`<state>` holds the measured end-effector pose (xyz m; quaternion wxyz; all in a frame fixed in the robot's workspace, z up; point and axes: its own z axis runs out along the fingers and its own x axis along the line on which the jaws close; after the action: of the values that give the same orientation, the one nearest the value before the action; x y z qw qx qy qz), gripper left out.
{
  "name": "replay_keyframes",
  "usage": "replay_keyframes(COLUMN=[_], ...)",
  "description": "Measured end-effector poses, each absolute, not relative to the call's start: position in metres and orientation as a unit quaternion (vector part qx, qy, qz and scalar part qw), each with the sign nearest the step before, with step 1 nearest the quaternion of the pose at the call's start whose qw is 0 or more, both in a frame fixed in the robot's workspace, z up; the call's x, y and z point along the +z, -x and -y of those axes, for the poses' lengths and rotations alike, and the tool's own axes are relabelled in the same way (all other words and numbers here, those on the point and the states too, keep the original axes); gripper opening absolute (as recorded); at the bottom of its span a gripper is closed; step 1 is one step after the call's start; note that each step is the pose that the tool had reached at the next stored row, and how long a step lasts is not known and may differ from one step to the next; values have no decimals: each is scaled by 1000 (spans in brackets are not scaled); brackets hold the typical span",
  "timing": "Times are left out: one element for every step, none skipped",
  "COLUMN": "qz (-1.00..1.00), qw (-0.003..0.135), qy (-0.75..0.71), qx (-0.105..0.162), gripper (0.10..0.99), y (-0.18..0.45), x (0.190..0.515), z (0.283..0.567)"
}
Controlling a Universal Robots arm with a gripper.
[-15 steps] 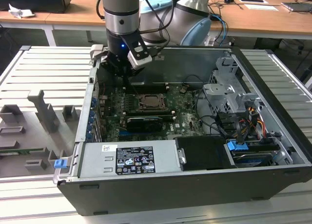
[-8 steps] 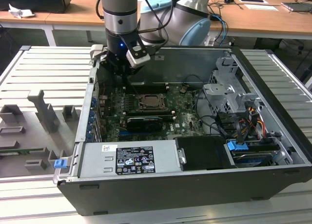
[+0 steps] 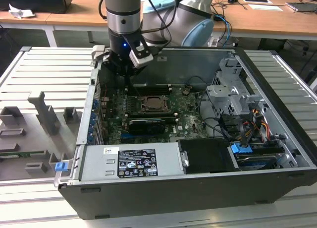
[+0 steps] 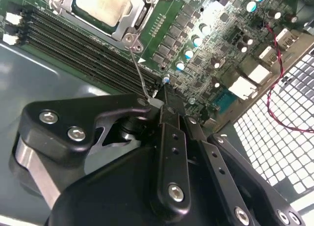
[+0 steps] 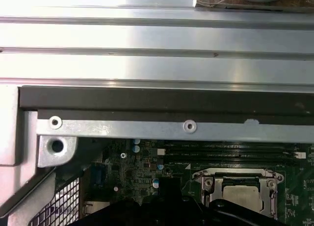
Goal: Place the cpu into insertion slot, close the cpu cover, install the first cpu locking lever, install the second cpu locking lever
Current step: 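Install the first cpu locking lever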
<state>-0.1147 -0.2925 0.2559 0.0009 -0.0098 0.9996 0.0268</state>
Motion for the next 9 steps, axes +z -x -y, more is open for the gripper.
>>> replay_keyframes(qz=[-1000, -1000, -1000, -1000, -1000, -1000, -1000, -1000, -1000], qw=[1, 1, 1, 1, 1, 1, 1, 1, 1], qy=[10, 10, 10, 10, 10, 10, 10, 10, 10], qx=[27, 27, 27, 27, 27, 27, 27, 27, 27], gripper=[106, 106, 106, 106, 106, 106, 106, 106, 106], y=[114, 114, 113, 112, 111, 109, 108, 106, 105], x=[256, 256, 256, 256, 255, 256, 256, 255, 256], z=[292, 292, 292, 292, 292, 292, 292, 292, 292])
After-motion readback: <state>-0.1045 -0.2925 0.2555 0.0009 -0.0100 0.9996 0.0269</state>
